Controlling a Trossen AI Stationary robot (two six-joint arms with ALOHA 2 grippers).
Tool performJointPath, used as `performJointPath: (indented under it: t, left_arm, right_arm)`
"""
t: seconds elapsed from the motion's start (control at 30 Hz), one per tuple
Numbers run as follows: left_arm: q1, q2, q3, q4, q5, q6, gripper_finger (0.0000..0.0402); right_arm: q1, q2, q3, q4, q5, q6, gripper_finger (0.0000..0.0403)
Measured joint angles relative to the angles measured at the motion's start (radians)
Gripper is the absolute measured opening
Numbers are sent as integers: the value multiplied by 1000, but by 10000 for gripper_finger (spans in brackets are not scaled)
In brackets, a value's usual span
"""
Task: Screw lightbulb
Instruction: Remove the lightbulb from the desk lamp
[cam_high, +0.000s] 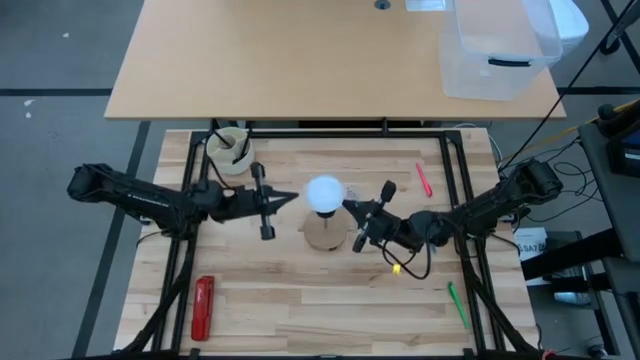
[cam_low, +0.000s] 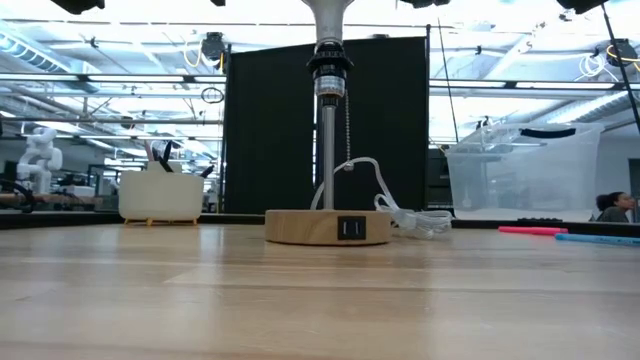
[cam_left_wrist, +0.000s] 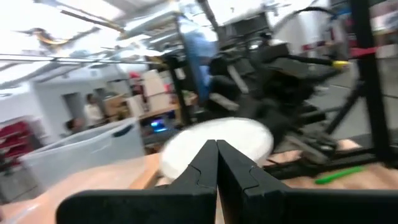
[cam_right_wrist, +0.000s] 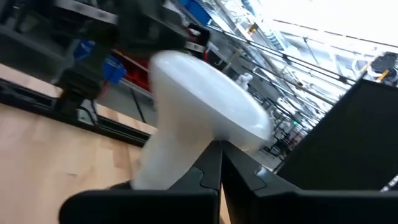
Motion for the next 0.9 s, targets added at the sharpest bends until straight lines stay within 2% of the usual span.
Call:
performJointPath:
  t: [0.17, 0.43, 0.9]
  left_arm:
    - [57, -3, 0, -2, -27, -59, 0]
    - [152, 38, 0, -3, 137, -203, 0]
    - [146, 55, 0, 31, 240, -209, 0]
  right_arm:
    - [43, 0, 0, -1, -12, -6, 0]
    - [63, 0, 0, 75, -12, -74, 0]
    - [15, 0, 0, 100, -7, -79, 0]
